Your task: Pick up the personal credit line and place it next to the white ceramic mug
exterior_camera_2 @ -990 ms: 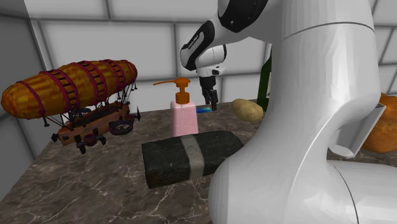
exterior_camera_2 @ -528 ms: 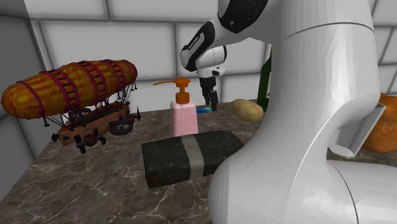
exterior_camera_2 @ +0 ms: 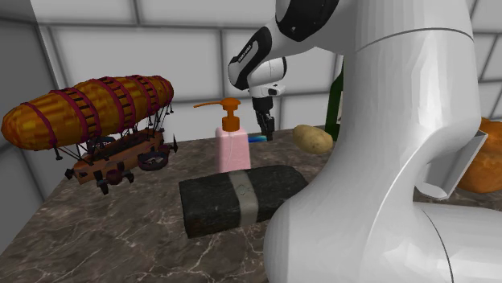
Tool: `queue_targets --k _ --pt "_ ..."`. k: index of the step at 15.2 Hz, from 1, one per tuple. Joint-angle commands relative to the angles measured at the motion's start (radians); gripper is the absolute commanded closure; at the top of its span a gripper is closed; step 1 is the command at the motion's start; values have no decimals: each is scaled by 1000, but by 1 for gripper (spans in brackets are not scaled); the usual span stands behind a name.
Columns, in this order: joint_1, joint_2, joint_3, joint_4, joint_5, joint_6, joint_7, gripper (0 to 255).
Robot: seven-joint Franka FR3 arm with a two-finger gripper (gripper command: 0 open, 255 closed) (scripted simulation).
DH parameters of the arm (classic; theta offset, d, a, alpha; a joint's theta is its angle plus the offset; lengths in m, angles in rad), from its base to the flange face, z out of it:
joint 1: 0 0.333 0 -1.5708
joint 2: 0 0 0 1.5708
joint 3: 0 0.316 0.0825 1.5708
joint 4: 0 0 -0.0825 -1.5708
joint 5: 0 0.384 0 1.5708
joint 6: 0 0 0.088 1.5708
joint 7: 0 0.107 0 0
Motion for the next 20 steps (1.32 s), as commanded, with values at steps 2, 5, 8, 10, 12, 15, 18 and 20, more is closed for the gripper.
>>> queue_targets --k 2,5,8,10,12,15,18,20 --pt "0 3 -1 0 -1 0 0 255" --pt "-1 -13 4 16 8 -30 -9 255" --pt "-2 -27 9 34 16 -61 -17 255" --pt "-2 -36 11 48 22 -83 -23 255" --pt "-1 -44 14 63 26 -104 -29 255" --pt "0 -54 17 88 33 -138 -37 255" --pt "1 -62 20 116 39 -172 -45 255" --pt "3 -67 21 136 42 -196 -51 255"
